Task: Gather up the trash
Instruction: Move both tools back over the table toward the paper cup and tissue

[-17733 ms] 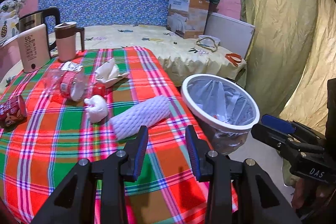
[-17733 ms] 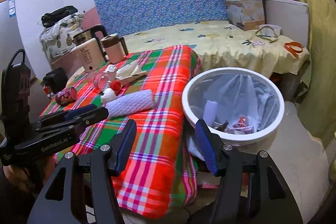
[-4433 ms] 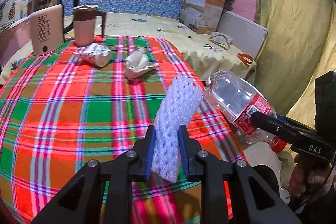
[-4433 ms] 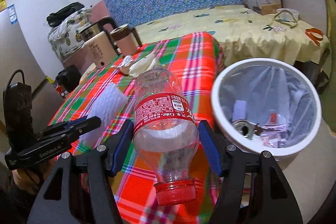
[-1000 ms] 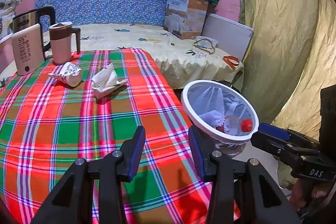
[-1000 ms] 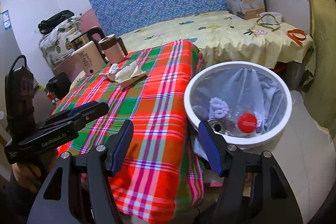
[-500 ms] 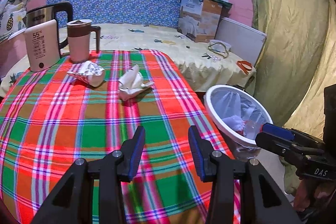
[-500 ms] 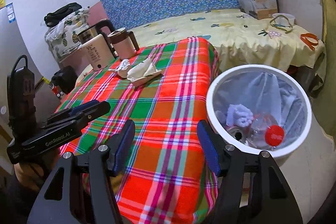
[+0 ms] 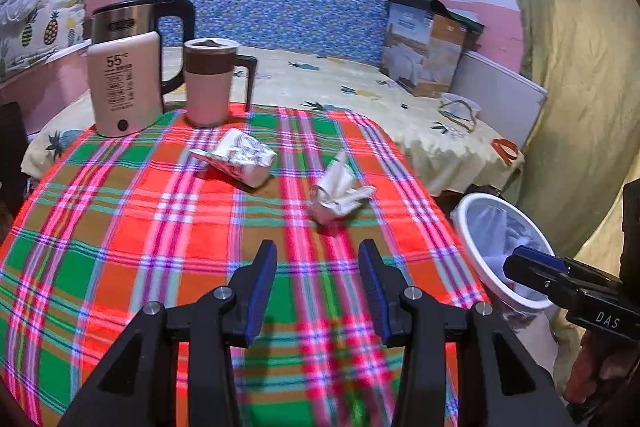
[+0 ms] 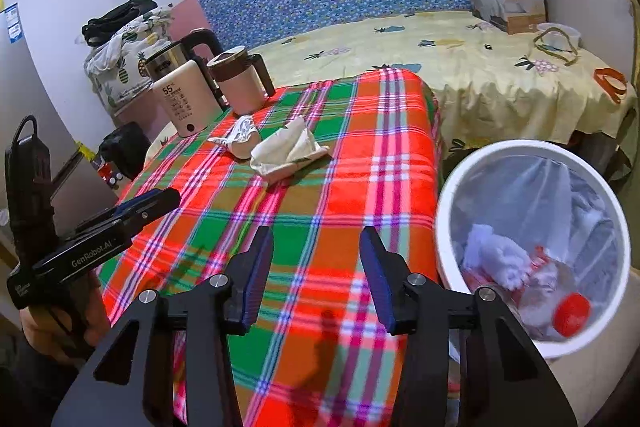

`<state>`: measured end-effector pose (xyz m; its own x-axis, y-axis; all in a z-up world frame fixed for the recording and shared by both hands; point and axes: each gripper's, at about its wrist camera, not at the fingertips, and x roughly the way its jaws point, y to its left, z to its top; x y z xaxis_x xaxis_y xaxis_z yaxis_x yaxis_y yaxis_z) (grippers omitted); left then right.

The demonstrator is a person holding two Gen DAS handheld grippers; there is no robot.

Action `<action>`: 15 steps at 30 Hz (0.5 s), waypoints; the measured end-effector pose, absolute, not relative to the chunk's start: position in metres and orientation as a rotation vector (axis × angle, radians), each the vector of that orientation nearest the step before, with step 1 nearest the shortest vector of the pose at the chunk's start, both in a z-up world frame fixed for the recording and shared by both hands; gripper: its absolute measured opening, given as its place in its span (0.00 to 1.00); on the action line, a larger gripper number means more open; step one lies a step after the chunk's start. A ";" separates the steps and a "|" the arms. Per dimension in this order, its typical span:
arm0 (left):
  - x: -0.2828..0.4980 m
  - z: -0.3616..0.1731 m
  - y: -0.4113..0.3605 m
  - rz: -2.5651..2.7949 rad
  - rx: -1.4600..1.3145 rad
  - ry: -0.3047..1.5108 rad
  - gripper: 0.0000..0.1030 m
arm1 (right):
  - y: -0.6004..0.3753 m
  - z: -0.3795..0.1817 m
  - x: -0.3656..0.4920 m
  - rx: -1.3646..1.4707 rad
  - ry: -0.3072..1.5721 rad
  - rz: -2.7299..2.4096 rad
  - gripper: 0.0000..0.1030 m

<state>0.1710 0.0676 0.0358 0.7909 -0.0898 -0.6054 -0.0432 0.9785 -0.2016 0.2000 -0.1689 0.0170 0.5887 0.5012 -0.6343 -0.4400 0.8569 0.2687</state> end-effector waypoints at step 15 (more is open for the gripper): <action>0.224 0.032 0.116 0.055 -0.266 0.674 0.43 | -0.123 0.000 0.257 0.164 0.866 0.585 0.43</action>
<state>0.2242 0.1161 0.0321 0.7812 -0.0356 -0.6232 -0.1359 0.9648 -0.2254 0.2569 -0.1229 0.0000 0.5029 0.5464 -0.6697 -0.4173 0.8320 0.3654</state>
